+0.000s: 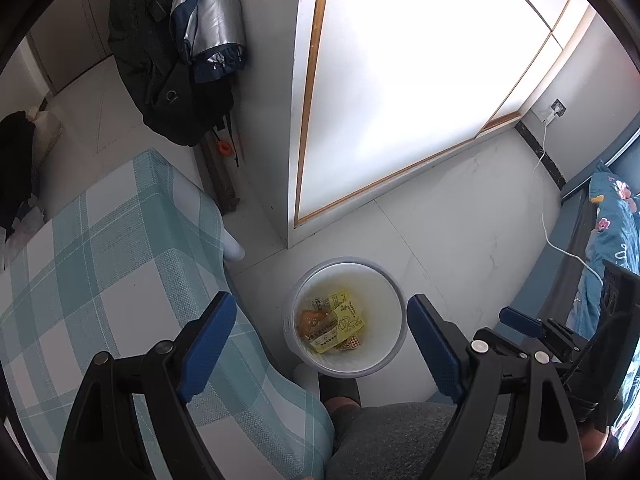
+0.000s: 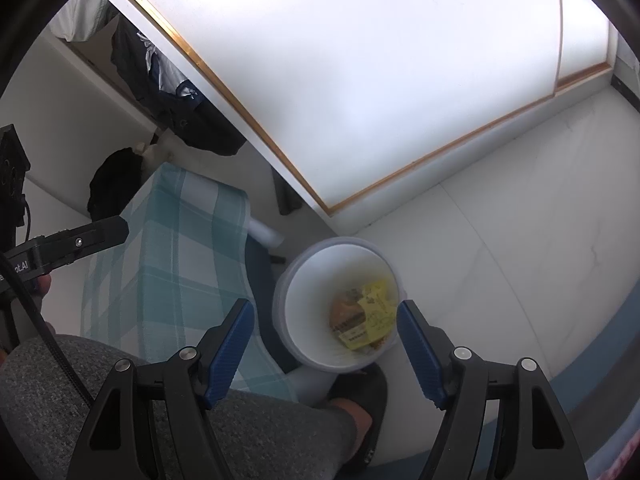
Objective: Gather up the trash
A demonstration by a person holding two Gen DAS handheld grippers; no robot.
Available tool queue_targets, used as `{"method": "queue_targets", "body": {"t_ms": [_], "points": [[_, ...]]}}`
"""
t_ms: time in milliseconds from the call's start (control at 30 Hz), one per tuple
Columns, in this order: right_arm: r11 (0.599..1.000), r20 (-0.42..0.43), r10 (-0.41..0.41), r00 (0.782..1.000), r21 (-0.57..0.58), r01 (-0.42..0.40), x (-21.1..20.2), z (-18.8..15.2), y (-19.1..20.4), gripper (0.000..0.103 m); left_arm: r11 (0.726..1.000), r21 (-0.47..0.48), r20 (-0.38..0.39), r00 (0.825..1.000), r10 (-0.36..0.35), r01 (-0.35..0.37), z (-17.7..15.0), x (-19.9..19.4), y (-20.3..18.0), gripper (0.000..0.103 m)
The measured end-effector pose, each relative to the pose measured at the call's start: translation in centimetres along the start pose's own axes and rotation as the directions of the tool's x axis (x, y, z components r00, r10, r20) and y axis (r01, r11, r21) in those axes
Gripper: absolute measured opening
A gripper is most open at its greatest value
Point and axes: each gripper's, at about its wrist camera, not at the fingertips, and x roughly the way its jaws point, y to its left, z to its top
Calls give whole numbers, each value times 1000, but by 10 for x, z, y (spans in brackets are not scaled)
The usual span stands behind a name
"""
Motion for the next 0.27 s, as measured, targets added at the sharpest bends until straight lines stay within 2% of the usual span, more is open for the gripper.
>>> {"method": "queue_targets", "body": {"t_ms": [133,267], "points": [[1000,-4,0,1000,0,0,2,-1,0,74,1000,-7,-2,1000,8,-8,-3,2,1,85],[1000,-3,-7,1000,3,7,2,-1,-1,74,999,-24,29,999,-21,22,-4,-3,5,85]]}}
